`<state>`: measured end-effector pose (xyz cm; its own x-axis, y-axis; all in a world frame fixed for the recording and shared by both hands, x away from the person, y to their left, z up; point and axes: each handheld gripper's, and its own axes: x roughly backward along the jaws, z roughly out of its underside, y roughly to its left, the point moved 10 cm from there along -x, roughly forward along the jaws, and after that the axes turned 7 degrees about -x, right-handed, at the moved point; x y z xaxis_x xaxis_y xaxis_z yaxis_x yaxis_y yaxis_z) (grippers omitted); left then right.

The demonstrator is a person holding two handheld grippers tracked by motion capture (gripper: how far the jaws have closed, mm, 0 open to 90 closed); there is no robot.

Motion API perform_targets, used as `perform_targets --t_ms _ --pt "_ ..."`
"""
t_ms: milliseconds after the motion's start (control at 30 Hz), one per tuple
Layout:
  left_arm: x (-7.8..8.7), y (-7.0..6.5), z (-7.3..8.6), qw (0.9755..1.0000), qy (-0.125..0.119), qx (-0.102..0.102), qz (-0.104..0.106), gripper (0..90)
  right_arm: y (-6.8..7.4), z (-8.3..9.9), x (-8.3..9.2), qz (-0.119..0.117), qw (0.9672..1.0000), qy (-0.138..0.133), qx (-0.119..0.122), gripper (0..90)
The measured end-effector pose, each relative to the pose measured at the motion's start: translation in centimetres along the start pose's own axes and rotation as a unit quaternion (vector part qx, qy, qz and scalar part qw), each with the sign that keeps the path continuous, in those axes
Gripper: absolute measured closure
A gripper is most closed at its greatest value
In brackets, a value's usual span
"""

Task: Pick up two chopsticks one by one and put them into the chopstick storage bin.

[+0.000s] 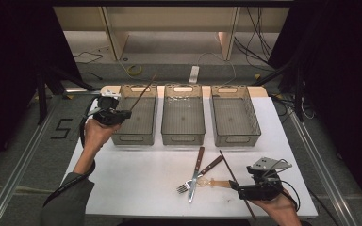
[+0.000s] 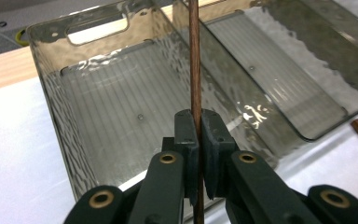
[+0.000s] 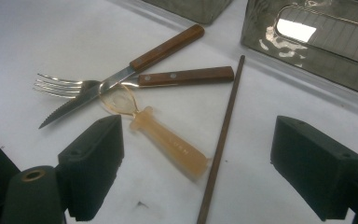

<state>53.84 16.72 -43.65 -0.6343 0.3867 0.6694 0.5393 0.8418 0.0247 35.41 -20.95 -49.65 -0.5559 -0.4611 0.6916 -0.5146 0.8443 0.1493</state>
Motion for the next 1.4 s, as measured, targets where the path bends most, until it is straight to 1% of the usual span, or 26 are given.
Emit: perform_targets --t_ms 100,200,367,467,600,700,733,800,833,867,900,933,967,1033,1067,1100,1167,1267,1333,1400 --pt "-0.5 0.4 0.1 1.0 0.006 0.003 -0.004 85.7 0.0 0.0 0.0 -0.003 1.0 0.0 0.001 17.9" --pt "-1.1 0.8 0.2 0.9999 0.012 0.003 -0.008 85.7 0.3 0.0 0.0 -0.016 0.9999 -0.002 -0.003 17.9" --pt "-2.1 1.7 0.5 0.9994 0.027 0.009 -0.019 85.6 0.4 0.1 0.0 -0.017 0.9999 0.0 0.002 17.9" --pt "-2.6 2.2 0.7 0.9991 0.033 0.018 -0.019 85.6 0.5 0.1 0.0 -0.019 0.9998 0.001 0.004 17.9" --pt "-3.3 2.8 1.2 0.9983 0.043 0.028 -0.027 85.6 0.6 0.1 0.0 -0.023 0.9997 0.002 0.006 17.9" --pt "-3.7 3.0 1.5 0.9978 0.047 0.032 -0.034 85.2 0.7 0.2 0.0 -0.024 0.9997 0.003 0.006 17.9" --pt "-3.8 3.2 1.5 0.9976 0.047 0.032 -0.039 84.9 0.7 0.2 0.0 -0.024 0.9997 0.003 0.006 17.9" --pt "-4.0 3.3 1.5 0.9973 0.045 0.039 -0.044 84.1 0.7 0.2 -0.1 -0.023 0.9997 0.005 0.007 17.9" --pt "-4.1 3.3 1.5 0.9969 0.046 0.042 -0.048 77.9 0.7 0.2 -0.1 -0.023 0.9997 0.007 0.007 17.9" --pt "-4.2 3.2 1.5 0.9965 0.05 0.047 -0.048 65.9 0.7 0.3 -0.1 -0.024 0.9997 0.008 0.007 17.9" --pt "-4.1 3.1 1.4 0.9965 0.048 0.051 -0.046 57.0 0.7 0.3 -0.1 -0.024 0.9997 0.009 0.007 17.9" --pt "-4.0 2.9 1.3 0.997 0.042 0.048 -0.045 53.6 0.7 0.3 -0.1 -0.024 0.9997 0.01 0.007 17.9" --pt "-3.9 2.7 1.2 0.997 0.036 0.053 -0.044 50.2 0.6 0.3 -0.2 -0.023 0.9997 0.01 0.007 17.9" --pt "-3.6 2.2 1.1 0.9972 0.039 0.051 -0.039 41.0 0.6 0.3 -0.2 -0.021 0.9997 0.012 0.006 18.0" --pt "-3.4 1.9 1.1 0.9975 0.037 0.049 -0.034 38.8 0.5 0.3 -0.2 -0.019 0.9997 0.012 0.006 18.4" --pt "-3.2 1.6 0.9 0.9977 0.031 0.052 -0.028 36.7 0.5 0.3 -0.2 -0.017 0.9997 0.015 0.006 19.3" --pt "-2.7 0.8 0.7 0.9982 0.021 0.054 -0.013 33.5 0.5 0.5 -0.3 -0.015 0.9995 0.025 0.008 20.0" --pt "-1.9 -0.6 0.7 0.9989 0.011 0.045 0.005 28.7 0.3 0.6 -0.4 -0.006 0.9992 0.036 0.015 21.0" --pt "-1.2 -1.4 0.7 0.9992 -0.008 0.038 0.014 27.3 0.1 0.6 -0.5 -0.002 0.9989 0.045 0.016 21.5" --pt "-0.6 -2.0 0.8 0.9989 -0.022 0.035 0.021 24.9 -0.1 0.6 -0.4 0.003 0.9985 0.052 0.014 21.8"
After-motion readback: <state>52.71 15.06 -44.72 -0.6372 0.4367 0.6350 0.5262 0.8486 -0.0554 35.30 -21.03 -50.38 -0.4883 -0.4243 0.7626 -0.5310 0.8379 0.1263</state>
